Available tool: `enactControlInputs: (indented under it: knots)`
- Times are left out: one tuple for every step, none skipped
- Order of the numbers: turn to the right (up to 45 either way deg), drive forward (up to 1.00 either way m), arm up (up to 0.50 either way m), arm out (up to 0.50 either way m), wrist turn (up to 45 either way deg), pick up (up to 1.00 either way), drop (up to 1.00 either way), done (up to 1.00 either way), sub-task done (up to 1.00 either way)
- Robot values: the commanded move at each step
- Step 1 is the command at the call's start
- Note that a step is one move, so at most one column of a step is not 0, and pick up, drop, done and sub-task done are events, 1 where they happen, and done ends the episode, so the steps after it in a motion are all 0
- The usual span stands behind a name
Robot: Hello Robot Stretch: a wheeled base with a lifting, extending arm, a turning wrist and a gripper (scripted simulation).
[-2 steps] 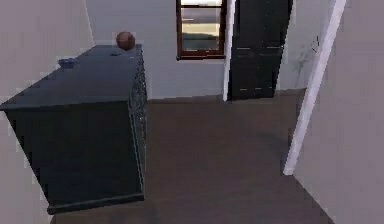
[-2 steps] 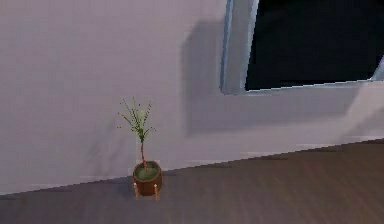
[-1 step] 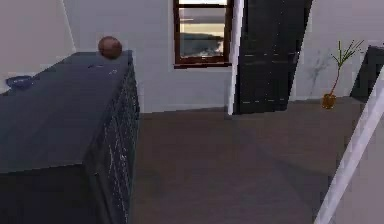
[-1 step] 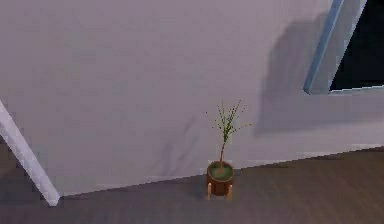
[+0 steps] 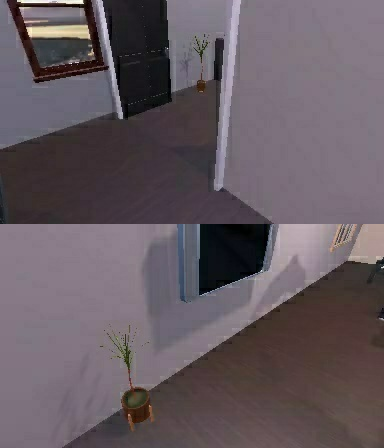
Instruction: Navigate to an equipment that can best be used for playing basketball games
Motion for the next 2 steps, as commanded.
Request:
enactControlInputs:
  knots:
    - [0.0, 0.45, 0.00, 0.00, 0.0, 0.00, 0.00, 0.00, 0.00]
    - [-42.0, 0.00, 0.00, 0.00, 0.0, 0.00, 0.00, 0.00, 0.00]
